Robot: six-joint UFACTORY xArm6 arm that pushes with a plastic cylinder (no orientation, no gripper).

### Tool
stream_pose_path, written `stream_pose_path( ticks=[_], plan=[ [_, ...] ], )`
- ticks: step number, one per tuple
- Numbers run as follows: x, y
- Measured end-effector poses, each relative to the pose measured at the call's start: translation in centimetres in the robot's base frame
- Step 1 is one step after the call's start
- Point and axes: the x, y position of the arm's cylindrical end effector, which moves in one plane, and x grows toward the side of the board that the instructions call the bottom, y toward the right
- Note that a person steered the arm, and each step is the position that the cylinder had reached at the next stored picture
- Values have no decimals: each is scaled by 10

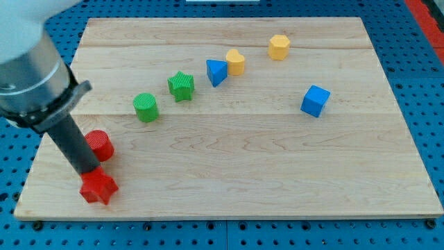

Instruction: Move the red star slightly bottom left

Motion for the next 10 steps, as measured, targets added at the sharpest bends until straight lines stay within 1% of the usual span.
stream_pose_path(
  ticks=[1, 2, 3, 4, 5, 6, 7, 9, 10],
  plan=[
    [3, -89],
    [50, -71],
    [42, 4],
    [17, 43],
    [10, 105],
    [-31, 155],
    [-59, 220],
    [-83, 345],
    [-127, 346]
  ],
)
